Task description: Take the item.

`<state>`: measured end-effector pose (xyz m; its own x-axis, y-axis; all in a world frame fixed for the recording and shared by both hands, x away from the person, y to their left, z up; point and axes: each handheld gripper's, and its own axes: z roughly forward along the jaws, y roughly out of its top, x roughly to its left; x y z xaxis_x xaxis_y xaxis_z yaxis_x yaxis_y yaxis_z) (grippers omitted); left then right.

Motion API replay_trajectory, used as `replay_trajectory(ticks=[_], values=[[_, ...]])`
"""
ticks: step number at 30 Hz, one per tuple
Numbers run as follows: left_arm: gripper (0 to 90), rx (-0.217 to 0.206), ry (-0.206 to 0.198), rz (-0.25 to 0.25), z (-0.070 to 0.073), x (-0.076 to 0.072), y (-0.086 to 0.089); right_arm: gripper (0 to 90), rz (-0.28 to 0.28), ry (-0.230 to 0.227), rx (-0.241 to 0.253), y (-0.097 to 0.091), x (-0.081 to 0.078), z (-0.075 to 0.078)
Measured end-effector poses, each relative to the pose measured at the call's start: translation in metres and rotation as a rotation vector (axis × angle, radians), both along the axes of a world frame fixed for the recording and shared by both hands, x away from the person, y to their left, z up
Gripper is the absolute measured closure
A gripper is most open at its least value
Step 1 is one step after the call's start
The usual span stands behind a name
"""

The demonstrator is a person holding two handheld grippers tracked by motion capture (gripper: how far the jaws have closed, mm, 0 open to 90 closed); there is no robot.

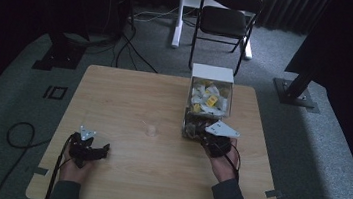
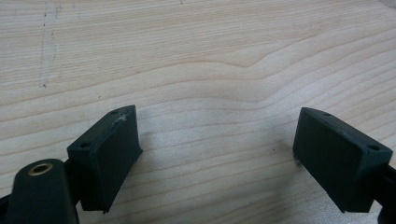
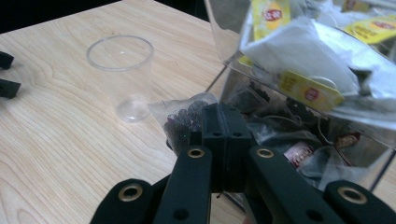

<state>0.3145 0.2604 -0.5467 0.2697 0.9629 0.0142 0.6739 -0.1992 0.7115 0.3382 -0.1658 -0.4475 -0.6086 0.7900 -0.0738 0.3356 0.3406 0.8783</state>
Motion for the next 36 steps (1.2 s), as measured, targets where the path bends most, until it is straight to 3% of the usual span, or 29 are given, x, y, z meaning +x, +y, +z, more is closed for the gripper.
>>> replay_trajectory(ticks=[36], values=[[15.1, -0.003, 0.0, 0.001, 0.0, 0.0, 0.0, 90.0, 0.09, -0.011, 0.018, 0.04, 0.005, 0.016]])
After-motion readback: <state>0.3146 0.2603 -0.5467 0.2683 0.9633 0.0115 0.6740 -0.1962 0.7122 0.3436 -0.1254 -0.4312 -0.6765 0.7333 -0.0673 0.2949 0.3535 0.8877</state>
